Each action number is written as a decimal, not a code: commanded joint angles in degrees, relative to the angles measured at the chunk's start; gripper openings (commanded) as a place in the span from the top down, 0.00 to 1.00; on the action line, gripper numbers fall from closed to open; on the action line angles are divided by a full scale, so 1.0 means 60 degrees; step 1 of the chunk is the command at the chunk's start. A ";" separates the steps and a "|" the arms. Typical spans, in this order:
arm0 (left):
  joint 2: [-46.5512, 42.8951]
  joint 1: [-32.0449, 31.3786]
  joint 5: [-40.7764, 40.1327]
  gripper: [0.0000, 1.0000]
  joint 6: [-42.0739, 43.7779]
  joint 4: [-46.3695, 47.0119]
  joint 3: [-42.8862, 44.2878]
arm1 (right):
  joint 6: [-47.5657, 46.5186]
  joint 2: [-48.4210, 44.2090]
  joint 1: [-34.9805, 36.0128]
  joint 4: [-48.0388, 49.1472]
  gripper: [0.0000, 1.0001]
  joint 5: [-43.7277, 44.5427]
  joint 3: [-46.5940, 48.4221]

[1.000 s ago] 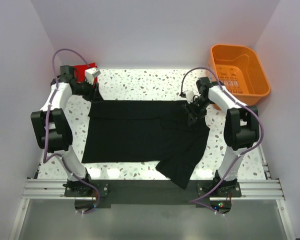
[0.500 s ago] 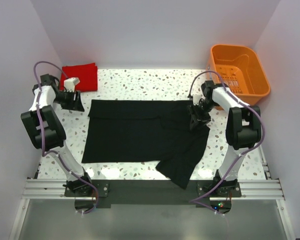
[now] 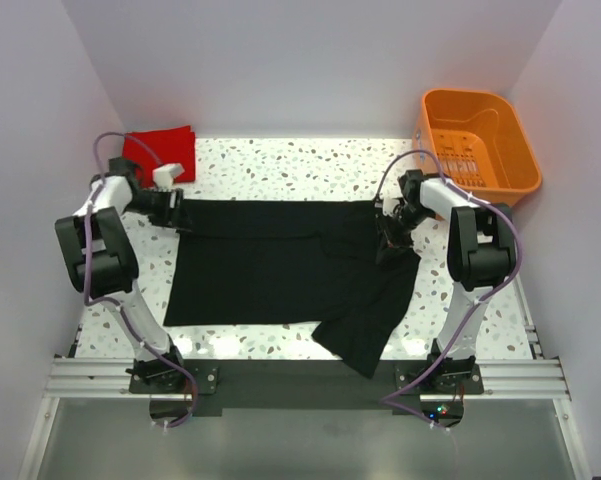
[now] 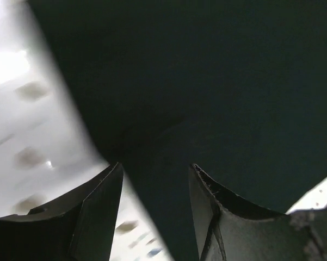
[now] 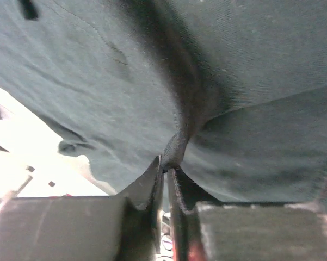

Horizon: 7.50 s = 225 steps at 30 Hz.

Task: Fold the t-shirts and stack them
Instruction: Fold the tshirt

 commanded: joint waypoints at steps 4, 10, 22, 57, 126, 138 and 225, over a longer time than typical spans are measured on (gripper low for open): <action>-0.1242 -0.3174 0.2365 0.47 -0.0639 0.1971 -0.1150 | 0.0271 -0.0136 -0.0037 0.0165 1.00 -0.0843 -0.0242; -0.1391 -0.6309 0.1622 0.49 -0.4680 0.6177 -0.2383 | 0.0314 -0.0296 -0.0037 0.0210 1.00 -0.0887 -0.0360; 0.0644 -0.9519 -0.2478 0.51 -0.7790 0.6212 -0.0159 | 0.0154 -0.0605 -0.0095 0.0093 1.00 -0.0741 -0.0580; 0.1452 -1.0311 -0.5089 0.85 -0.7674 0.4291 0.1075 | 0.0315 -0.0678 -0.0081 0.0268 1.00 -0.0711 -0.0653; 0.2886 -0.2533 -0.3947 0.74 -0.1961 0.2123 0.2154 | -0.2557 0.4668 0.1281 0.0868 0.63 0.6086 0.7226; -0.2250 -0.2518 -0.1296 0.30 0.0103 0.2591 -0.0109 | -0.4107 0.0732 0.1296 -0.0681 0.09 0.3027 0.6937; -0.5784 -0.0438 -0.2160 1.00 1.2571 -0.0894 -0.6953 | -0.4270 -0.7429 0.5881 0.0079 1.00 0.4636 -0.3525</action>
